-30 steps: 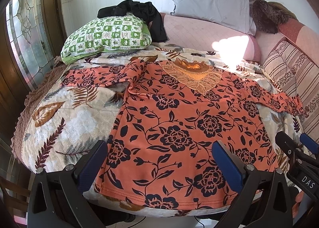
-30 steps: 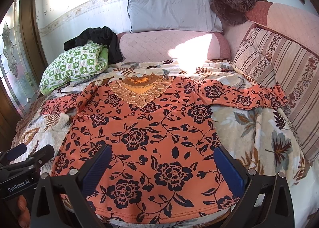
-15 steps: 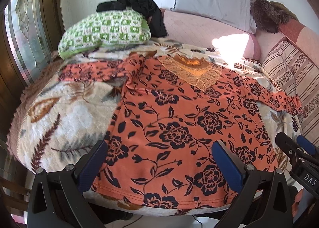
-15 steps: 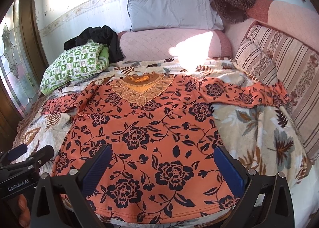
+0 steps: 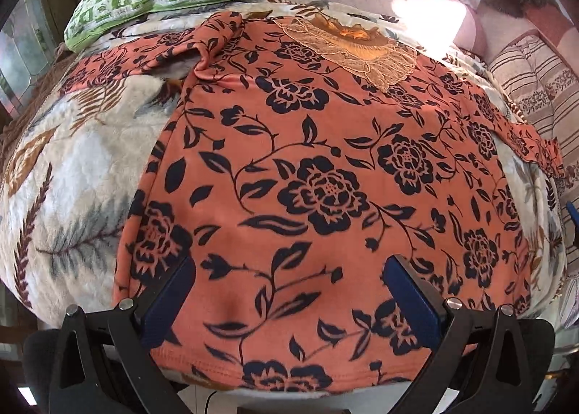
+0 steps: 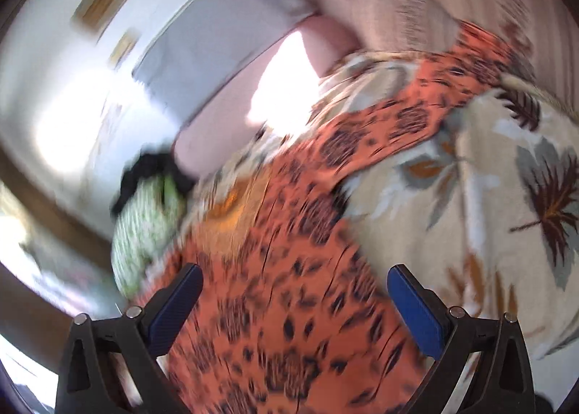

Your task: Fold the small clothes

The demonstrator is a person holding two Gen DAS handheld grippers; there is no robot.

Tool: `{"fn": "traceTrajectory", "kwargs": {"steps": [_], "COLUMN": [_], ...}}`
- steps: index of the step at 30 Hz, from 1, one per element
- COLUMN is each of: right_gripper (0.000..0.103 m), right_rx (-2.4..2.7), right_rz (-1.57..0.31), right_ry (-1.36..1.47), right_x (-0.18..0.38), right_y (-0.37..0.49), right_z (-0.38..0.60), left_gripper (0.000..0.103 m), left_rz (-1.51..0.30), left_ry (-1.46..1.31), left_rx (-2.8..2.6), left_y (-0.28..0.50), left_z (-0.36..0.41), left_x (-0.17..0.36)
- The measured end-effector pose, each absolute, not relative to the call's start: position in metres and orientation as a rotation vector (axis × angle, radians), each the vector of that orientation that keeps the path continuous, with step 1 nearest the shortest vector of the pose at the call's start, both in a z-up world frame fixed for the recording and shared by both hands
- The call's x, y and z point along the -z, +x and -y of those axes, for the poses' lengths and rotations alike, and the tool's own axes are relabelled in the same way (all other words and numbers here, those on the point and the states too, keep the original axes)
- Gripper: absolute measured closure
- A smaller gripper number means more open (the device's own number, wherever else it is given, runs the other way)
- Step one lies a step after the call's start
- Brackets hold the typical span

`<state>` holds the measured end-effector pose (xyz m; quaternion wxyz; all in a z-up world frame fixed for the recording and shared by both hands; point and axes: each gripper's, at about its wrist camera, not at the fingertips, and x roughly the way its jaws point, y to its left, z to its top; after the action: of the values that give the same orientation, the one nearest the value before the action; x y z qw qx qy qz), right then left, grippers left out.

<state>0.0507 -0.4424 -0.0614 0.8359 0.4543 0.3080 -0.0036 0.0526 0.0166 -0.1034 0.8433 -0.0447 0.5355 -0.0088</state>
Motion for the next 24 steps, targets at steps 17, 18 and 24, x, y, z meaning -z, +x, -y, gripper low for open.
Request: {"fn": "traceTrajectory", "kwargs": {"steps": [17,18,24], "right_gripper": [0.064,0.064,0.095], "right_rx": [0.447,0.457,0.453], "right_rz": [-0.550,-0.557,-0.609], "right_ry": [1.176,1.153,0.916], "right_x": [0.142,0.141,0.100], "right_y": [0.177,0.184,0.225], "right_z": [0.682,0.684,0.666], "left_gripper": [0.000,0.000,0.000], "left_rz": [-1.094,-1.084,-1.032], "left_ry": [-0.009,-0.009,-0.034], "left_rx": [-0.022,-0.016,0.052], "left_y": [0.128,0.127,0.119], "left_z": [-0.023,-0.024,-0.032], "left_x": [0.152,0.153,0.156]}}
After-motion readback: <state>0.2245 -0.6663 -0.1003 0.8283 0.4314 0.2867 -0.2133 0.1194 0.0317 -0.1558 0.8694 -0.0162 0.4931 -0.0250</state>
